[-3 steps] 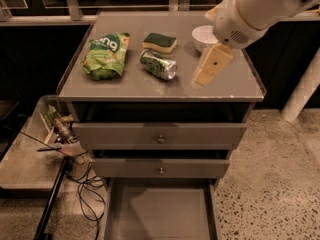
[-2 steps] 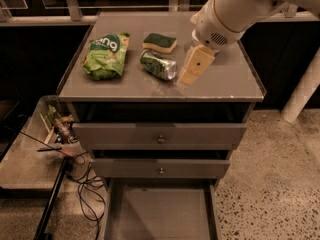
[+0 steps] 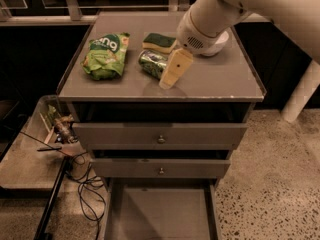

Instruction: Place green can into bottom drawer

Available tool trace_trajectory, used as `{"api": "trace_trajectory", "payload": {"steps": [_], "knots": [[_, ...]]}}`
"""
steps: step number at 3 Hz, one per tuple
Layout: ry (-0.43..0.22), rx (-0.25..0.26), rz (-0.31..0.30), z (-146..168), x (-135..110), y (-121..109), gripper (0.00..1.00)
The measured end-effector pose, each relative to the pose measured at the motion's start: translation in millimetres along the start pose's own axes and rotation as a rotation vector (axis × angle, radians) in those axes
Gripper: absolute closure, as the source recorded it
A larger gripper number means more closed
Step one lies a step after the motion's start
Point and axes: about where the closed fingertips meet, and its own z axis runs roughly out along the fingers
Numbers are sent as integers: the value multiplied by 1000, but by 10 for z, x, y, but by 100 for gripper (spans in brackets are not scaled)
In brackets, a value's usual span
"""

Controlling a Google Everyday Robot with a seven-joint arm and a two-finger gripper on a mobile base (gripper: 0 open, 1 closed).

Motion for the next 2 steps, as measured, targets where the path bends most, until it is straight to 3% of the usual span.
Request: {"api": "trace_trajectory", "payload": {"steps": [2], "knots": [[36, -9, 75, 612, 79, -196, 0]]}}
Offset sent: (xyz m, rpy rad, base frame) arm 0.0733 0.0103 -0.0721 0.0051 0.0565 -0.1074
